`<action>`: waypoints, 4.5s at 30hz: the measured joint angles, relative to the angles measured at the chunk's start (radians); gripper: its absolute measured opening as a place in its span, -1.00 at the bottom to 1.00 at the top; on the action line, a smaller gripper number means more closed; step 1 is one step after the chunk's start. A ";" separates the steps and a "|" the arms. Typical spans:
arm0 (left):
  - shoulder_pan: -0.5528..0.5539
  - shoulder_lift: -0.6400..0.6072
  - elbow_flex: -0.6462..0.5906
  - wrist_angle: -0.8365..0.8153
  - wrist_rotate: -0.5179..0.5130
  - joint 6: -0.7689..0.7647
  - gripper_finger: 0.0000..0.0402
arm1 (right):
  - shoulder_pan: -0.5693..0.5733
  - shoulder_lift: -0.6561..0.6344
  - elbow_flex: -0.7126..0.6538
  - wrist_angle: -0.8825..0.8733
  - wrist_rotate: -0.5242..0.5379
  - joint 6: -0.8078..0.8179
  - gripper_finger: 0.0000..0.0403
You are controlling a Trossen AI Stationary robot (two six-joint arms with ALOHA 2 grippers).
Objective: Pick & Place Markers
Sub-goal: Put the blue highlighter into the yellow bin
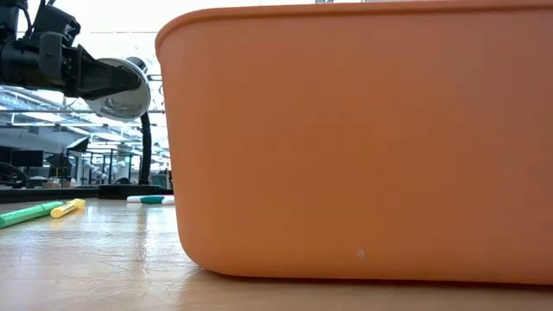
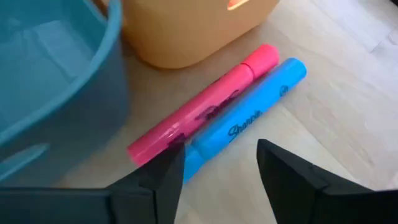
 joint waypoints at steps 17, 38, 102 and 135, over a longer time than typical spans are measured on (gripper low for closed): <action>0.000 0.000 0.000 0.000 0.000 0.000 0.07 | -0.029 0.045 0.000 -0.072 0.014 0.045 -0.08; 0.000 0.000 0.000 0.000 0.000 0.000 0.07 | -0.029 0.039 -0.117 -0.025 0.044 0.123 -0.75; 0.000 0.000 0.000 0.000 0.000 0.000 0.07 | -0.138 0.260 0.455 0.023 -0.275 -0.438 -0.75; 0.000 0.000 0.000 0.000 0.000 0.000 0.07 | -0.115 0.216 0.455 -0.143 -0.194 -0.402 -0.48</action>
